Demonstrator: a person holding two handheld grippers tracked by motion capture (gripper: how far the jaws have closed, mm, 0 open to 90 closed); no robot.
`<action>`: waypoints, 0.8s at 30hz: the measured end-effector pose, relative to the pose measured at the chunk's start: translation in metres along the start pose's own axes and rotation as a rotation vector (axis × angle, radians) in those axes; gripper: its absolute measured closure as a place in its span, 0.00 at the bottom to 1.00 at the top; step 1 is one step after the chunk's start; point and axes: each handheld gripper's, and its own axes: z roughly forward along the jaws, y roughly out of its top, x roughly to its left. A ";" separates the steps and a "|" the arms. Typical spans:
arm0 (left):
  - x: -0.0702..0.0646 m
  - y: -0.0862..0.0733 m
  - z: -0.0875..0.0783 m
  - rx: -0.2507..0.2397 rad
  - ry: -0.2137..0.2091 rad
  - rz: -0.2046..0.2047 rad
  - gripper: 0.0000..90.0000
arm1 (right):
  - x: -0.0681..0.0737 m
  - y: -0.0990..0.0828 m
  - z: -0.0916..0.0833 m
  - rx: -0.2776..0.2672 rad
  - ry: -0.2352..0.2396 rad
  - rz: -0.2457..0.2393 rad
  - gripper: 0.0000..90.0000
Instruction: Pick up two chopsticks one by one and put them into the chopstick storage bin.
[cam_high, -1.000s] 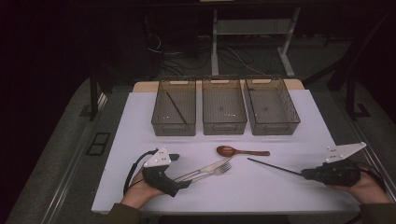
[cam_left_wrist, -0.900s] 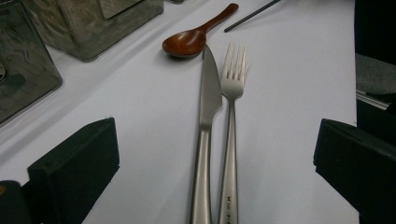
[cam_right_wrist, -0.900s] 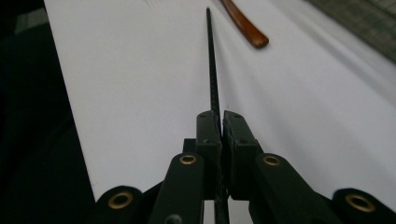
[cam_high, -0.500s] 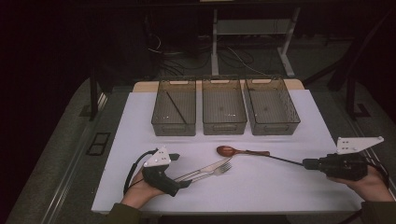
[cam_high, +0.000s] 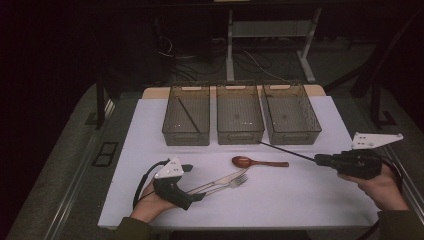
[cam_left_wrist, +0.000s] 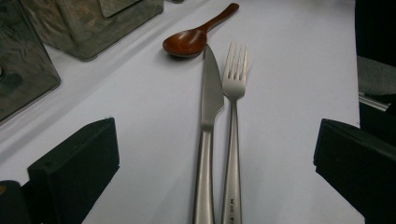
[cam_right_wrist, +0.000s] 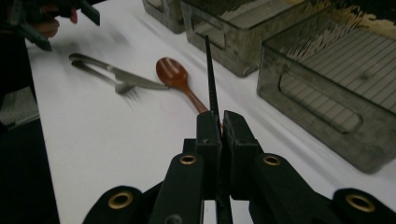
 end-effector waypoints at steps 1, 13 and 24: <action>0.000 0.000 0.000 -0.003 -0.003 -0.001 0.00 | 0.000 0.002 0.002 -0.008 0.002 0.004 0.96; 0.004 -0.001 0.000 -0.010 -0.003 -0.003 0.00 | 0.002 0.032 0.023 -0.080 -0.042 0.042 0.95; 0.003 -0.001 0.001 -0.026 -0.003 -0.022 0.00 | 0.009 0.066 0.060 -0.076 -0.094 0.041 0.95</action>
